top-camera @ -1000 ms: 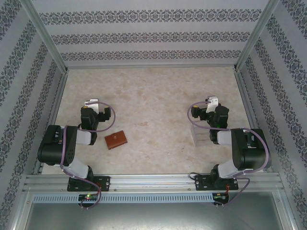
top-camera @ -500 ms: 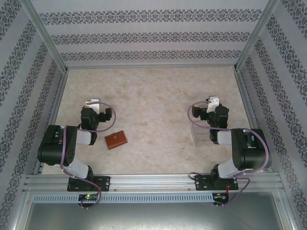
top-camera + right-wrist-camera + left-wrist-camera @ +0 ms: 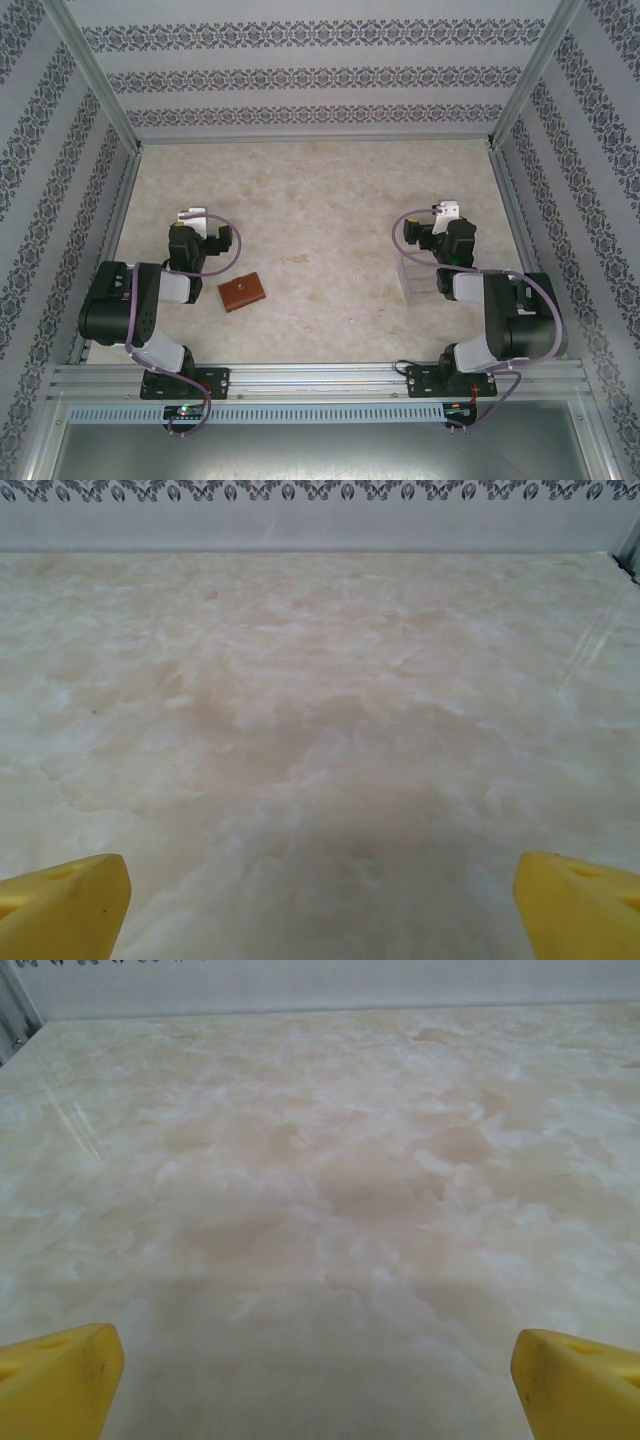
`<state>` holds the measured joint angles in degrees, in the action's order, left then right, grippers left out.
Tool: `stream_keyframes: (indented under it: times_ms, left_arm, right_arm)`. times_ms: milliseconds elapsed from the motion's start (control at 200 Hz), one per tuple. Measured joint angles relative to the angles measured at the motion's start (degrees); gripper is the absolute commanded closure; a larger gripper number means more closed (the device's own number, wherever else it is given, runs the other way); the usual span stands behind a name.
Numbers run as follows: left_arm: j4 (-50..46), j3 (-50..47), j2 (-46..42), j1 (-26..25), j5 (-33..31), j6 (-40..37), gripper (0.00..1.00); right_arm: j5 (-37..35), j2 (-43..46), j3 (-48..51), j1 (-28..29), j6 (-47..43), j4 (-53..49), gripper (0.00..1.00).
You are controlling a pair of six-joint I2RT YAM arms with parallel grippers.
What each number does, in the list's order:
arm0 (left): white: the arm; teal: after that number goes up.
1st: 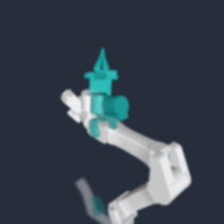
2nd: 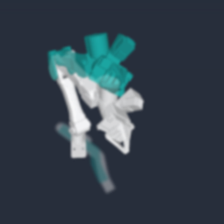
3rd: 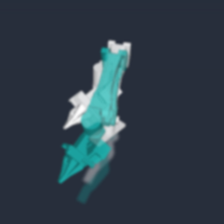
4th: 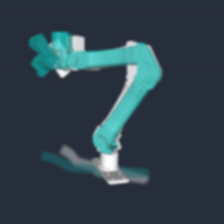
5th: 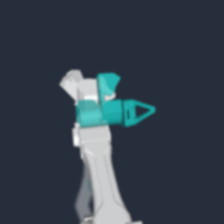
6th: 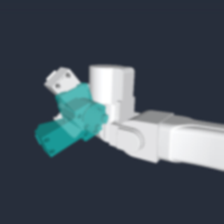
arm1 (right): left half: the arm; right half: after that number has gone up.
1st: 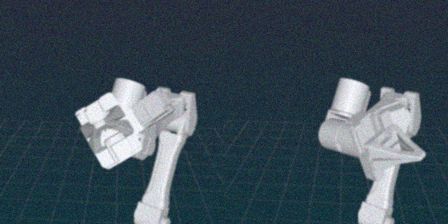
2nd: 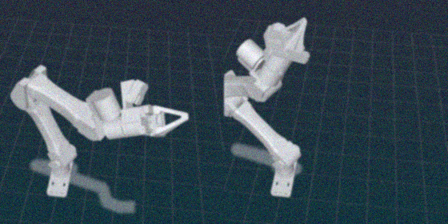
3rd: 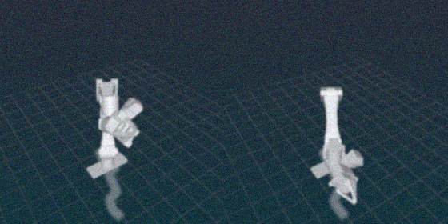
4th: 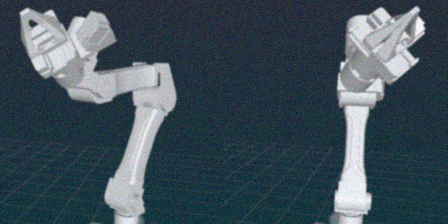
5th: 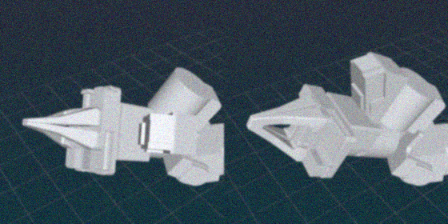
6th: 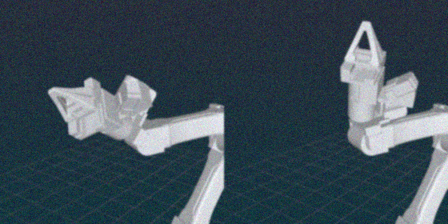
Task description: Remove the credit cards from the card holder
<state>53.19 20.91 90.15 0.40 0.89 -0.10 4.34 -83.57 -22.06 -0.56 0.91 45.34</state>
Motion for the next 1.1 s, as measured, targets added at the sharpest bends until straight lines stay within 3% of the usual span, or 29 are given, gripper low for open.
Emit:
stream_keyframes:
  times_ms: [355, 640, 1099]
  left_arm:
    - [-13.6, 3.9, -12.4, -1.2, -3.3, 1.3, 0.0]
    - [-33.7, 12.2, -16.9, -2.0, -7.2, 9.2, 0.0]
    - [-68.4, 26.3, -24.1, -2.2, -3.8, 20.4, 0.0]
  right_arm:
    - [-3.4, 7.0, -8.7, 1.9, 0.9, -20.6, 0.03]
    - [-6.1, 14.1, -12.5, 4.6, 3.2, -40.2, 0.06]
    - [-6.9, 25.7, -15.6, 8.3, 13.9, -65.3, 0.16]
